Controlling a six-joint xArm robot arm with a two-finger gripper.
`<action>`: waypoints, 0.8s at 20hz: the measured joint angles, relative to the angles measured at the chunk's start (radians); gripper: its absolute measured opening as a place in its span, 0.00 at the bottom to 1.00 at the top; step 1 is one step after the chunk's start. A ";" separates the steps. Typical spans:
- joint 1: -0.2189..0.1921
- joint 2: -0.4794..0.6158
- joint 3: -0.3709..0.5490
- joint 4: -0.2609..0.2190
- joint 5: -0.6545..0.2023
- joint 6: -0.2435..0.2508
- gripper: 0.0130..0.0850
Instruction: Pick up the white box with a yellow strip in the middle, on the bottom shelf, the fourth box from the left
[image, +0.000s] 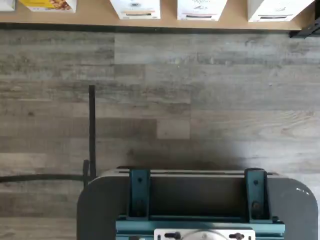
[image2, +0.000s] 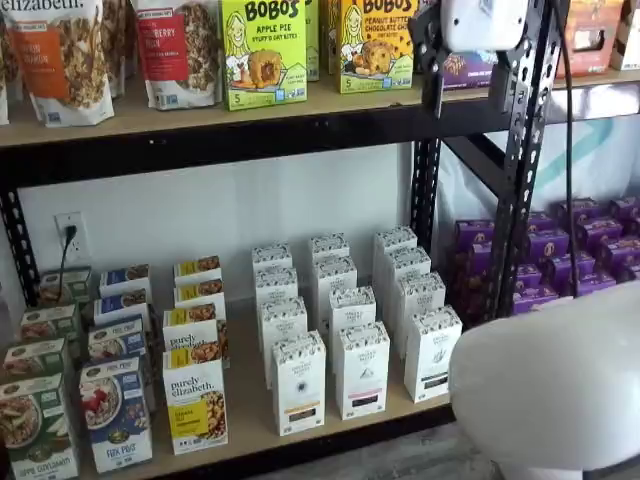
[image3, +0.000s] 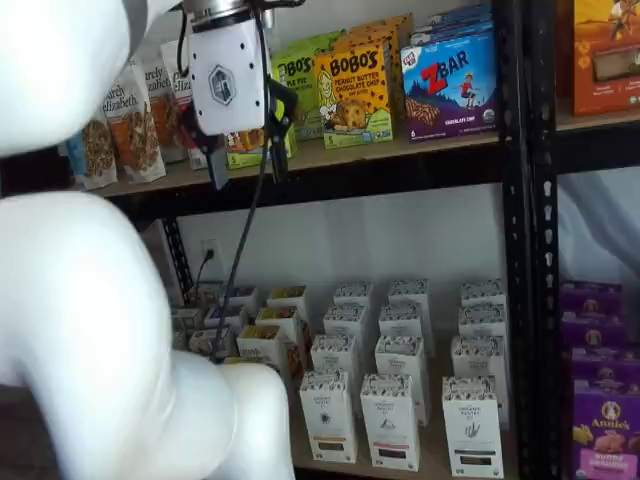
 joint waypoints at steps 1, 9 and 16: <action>0.008 -0.002 0.009 -0.004 -0.011 0.007 1.00; 0.056 -0.026 0.109 -0.019 -0.112 0.050 1.00; 0.110 -0.045 0.224 -0.032 -0.220 0.101 1.00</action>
